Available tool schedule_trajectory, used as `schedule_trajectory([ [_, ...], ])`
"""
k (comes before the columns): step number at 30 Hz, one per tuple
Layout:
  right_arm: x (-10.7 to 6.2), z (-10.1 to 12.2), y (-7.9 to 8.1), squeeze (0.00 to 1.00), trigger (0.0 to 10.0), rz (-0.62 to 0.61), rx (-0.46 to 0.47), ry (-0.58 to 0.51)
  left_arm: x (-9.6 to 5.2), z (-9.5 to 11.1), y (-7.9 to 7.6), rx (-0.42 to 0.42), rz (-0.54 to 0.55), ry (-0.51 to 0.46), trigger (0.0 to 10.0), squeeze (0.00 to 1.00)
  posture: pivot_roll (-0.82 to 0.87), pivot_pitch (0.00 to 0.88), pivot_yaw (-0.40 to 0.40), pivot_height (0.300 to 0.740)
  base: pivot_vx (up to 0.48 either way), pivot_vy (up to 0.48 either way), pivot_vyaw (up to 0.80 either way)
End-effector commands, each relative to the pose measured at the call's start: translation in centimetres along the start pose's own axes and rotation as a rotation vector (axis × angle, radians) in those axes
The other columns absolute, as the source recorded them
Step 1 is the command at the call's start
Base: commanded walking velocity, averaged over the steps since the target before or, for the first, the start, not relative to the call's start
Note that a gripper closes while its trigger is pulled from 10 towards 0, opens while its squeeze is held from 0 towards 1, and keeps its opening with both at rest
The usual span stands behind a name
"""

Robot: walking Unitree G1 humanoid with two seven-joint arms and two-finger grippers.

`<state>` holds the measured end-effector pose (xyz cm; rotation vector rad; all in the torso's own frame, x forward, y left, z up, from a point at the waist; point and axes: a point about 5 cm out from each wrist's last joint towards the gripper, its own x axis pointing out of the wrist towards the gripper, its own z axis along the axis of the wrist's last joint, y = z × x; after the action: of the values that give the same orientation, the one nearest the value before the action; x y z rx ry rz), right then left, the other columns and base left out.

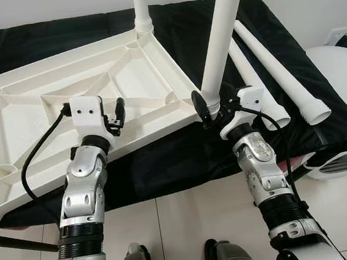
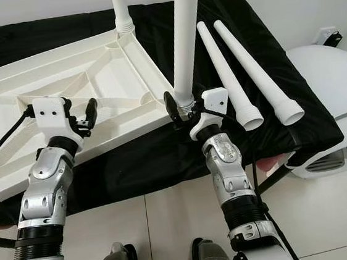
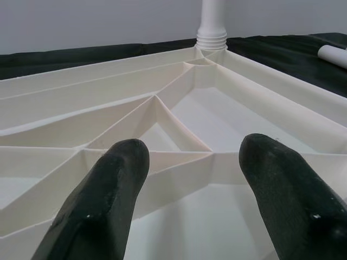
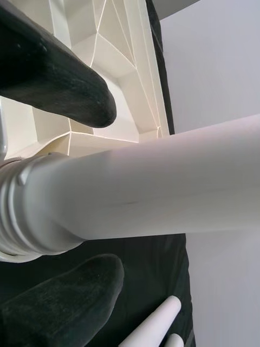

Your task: Building children table

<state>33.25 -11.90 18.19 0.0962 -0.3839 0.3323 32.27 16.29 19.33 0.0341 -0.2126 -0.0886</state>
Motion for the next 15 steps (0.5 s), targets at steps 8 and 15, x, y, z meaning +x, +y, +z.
schedule_trajectory([
  [8,0.9,0.6,0.1,0.0,10.0,0.005,-0.01,-0.025,0.4,0.2,0.7,0.012,0.07,-0.016,10.0,0.0,0.03,0.078,-0.021,0.74,0.0,0.0,0.0],
  [15,1.3,1.1,0.1,0.0,10.0,0.02,-0.026,-0.041,0.5,0.6,1.0,0.027,0.063,-0.026,10.0,0.0,0.02,0.087,-0.014,0.74,0.0,0.0,0.0],
])
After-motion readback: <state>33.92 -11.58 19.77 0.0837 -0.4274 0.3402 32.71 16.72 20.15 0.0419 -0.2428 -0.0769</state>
